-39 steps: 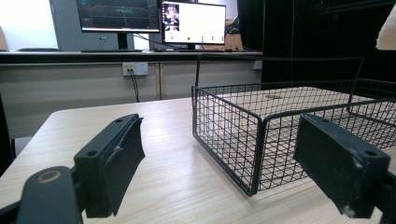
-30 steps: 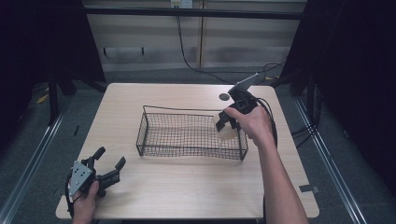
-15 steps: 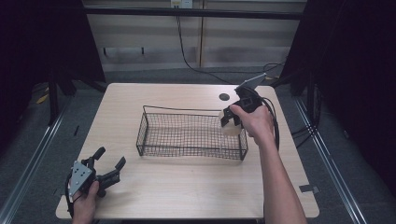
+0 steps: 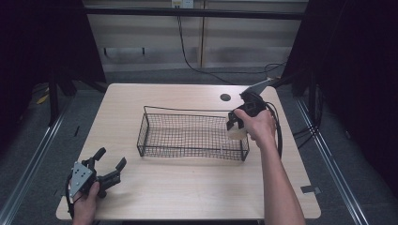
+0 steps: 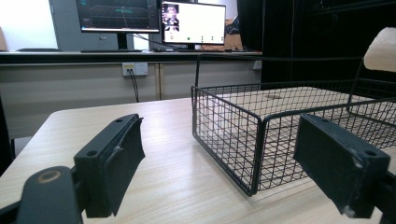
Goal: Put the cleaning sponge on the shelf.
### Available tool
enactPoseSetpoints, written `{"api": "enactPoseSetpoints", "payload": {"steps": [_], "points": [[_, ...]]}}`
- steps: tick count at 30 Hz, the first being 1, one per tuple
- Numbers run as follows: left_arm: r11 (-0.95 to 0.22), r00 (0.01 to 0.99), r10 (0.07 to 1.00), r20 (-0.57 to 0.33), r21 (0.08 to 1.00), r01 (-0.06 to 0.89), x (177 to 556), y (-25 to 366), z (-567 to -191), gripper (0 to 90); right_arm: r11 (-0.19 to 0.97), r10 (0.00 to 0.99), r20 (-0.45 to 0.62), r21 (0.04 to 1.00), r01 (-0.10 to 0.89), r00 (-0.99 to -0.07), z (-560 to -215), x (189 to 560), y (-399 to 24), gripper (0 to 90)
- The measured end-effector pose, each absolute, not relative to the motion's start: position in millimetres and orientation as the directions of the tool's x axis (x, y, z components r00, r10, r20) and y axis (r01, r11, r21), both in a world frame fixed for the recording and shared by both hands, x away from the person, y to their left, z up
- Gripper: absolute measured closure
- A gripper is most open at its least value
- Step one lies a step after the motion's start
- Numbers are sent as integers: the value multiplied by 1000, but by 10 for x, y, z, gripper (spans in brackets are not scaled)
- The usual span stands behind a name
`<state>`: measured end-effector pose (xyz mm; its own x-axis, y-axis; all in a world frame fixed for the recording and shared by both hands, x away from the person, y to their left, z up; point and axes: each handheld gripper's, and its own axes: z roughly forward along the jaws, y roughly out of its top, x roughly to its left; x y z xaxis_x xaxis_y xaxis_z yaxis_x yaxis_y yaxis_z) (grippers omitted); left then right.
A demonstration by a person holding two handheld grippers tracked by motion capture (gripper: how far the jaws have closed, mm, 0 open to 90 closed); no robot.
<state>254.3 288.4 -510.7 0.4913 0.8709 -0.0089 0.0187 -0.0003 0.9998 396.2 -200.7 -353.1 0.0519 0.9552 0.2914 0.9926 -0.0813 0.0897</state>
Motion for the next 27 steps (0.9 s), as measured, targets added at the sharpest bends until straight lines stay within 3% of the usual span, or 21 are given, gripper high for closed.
{"api": "enactPoseSetpoints", "payload": {"steps": [21, 27], "points": [[-4, 494, 869, -6, 1000, 18, 2545, 2885, -5107, 155, -105, 960, 266, 39, 994, 91, -3875, 3925, -2044, 289], [-5, 494, 869, -4, 1000, 17, 2546, 2886, -5107, 155, -71, 966, 250, 33, 997, 60, -3926, 3916, -2004, 289]]}}
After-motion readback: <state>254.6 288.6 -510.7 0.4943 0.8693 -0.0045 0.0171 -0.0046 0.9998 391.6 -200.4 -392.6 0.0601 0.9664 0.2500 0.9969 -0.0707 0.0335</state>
